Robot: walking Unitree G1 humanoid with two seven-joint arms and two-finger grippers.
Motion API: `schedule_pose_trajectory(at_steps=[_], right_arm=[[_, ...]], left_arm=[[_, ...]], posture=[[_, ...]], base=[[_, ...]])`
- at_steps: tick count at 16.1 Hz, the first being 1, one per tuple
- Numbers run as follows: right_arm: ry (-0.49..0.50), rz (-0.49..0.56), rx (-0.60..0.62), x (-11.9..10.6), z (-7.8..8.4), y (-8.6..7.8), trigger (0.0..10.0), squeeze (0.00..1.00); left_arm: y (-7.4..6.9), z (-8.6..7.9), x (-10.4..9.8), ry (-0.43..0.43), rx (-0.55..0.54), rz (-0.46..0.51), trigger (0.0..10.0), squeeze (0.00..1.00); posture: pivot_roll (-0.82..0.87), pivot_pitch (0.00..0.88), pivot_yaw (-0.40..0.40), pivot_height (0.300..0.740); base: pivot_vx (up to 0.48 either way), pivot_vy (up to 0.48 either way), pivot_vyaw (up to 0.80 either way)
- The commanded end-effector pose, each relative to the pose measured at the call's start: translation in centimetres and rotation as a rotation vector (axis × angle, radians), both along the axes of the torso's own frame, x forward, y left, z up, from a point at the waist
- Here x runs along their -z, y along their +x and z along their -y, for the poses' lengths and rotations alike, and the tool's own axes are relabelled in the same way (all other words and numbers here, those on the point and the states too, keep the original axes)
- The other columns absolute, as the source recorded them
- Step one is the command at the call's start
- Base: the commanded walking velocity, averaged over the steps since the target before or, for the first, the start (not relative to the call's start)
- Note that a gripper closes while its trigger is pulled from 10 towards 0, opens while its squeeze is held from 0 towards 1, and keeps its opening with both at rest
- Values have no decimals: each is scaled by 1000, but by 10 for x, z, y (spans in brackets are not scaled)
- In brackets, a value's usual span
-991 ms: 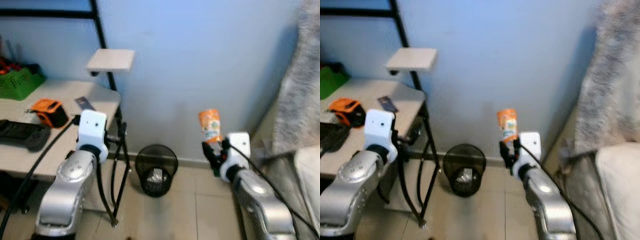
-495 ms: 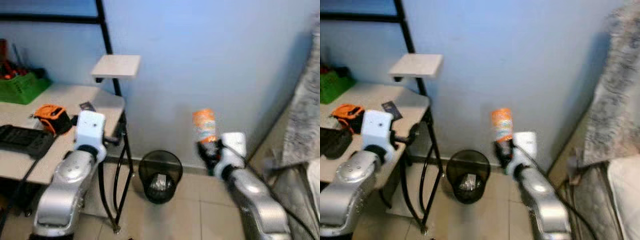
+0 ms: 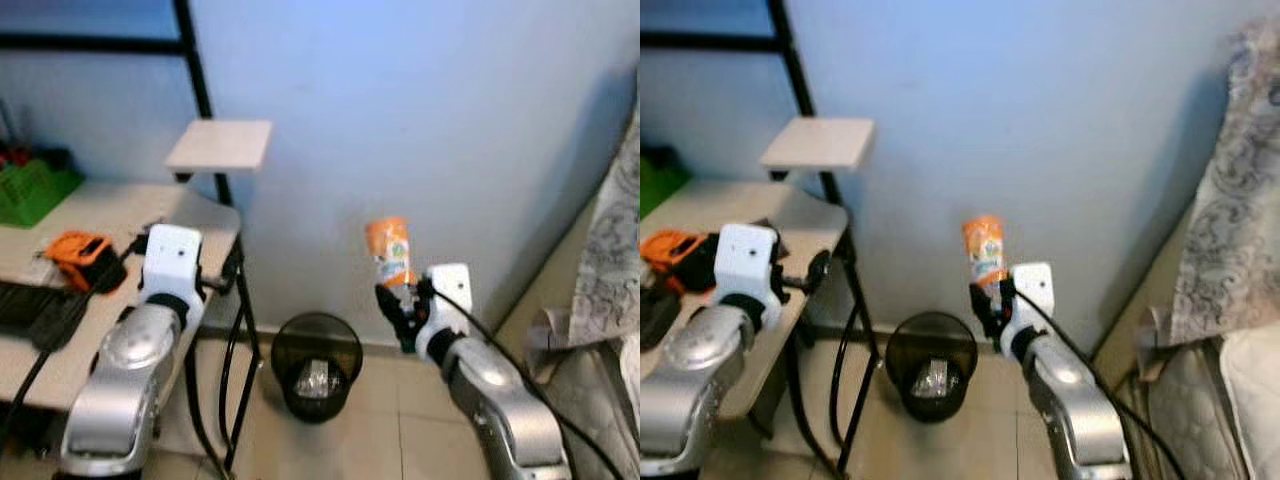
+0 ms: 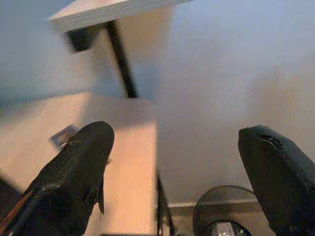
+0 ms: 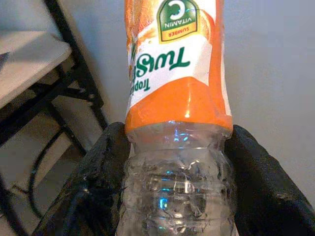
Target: Clean up the room
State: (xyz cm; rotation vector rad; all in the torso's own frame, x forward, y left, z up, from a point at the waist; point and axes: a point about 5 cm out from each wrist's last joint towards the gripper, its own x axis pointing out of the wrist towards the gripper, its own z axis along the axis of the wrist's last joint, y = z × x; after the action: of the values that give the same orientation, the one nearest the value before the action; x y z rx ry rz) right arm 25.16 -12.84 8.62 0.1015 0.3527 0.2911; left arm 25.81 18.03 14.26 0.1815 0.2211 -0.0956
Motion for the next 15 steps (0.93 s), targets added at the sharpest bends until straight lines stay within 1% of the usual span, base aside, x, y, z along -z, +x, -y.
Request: schedule_pose_trajectory(at_steps=[1,7,15], right_arm=[[-17,4,28,-1,8,0,10000,0],[-26,-7,21,1,6,-2,10000,0],[-38,-15,20,3,7,-3,10000,0]], left_arm=[[0,6,-3,-6,21,8,10000,1000],[-1,7,-2,-9,32,2,10000,1000],[-2,9,-1,-1,44,-3,10000,1000]], posture=[[27,0,38,740],[27,0,37,740],[28,0,36,740]], base=[[289,0,0],[291,0,0],[293,0,0]])
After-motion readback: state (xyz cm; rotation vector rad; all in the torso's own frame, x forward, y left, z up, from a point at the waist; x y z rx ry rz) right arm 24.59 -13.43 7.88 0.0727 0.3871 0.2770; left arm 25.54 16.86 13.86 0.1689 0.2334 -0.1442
